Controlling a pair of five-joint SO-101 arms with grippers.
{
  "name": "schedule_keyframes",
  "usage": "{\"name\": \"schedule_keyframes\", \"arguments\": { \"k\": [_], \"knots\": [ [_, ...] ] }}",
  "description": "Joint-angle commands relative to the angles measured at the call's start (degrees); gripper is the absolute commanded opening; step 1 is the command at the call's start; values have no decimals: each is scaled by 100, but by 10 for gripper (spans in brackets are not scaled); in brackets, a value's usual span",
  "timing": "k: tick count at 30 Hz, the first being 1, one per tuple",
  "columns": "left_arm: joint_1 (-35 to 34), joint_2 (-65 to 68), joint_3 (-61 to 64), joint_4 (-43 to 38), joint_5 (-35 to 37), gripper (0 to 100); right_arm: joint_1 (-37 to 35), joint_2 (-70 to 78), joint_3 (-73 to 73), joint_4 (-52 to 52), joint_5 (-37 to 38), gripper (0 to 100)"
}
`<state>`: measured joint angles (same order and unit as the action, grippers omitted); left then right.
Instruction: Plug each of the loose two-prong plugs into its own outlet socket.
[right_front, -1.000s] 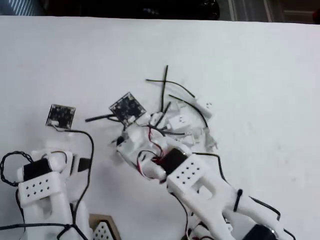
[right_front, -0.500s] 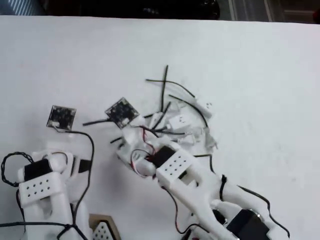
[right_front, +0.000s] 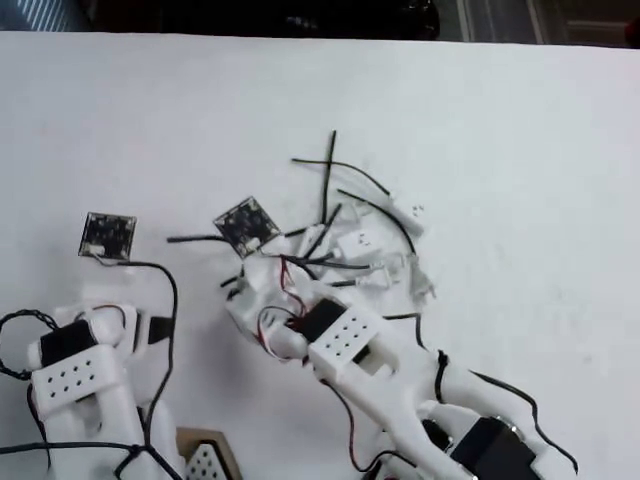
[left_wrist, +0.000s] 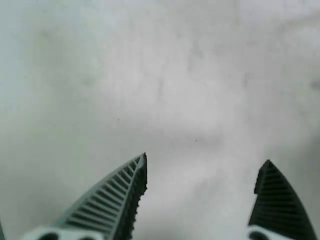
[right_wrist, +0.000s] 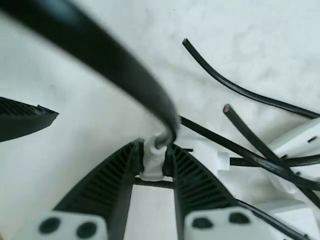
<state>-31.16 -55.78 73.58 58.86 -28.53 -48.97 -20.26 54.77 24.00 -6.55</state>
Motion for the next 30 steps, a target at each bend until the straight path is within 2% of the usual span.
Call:
{"name": "schedule_keyframes", "arguments": {
  "k": [1, 12, 17, 22, 28, 30],
  "knots": [
    [-57, -145, -53, -79, 53, 339, -4, -22, 79, -391, 0, 17],
    [-57, -145, -35, -79, 53, 339, -13, -4, 158, -374, 0, 17],
    [-57, -145, -26, -79, 53, 339, -13, 470, 185, -374, 18, 17],
    [-57, -145, -26, -79, 53, 339, 4, 910, 176, -418, 624, 17],
    [-57, -145, -18, -79, 53, 339, 251, 927, 176, -374, 826, 17],
    [-57, -145, -18, -79, 53, 339, 268, 927, 202, -374, 1204, 17]
  ]
}}
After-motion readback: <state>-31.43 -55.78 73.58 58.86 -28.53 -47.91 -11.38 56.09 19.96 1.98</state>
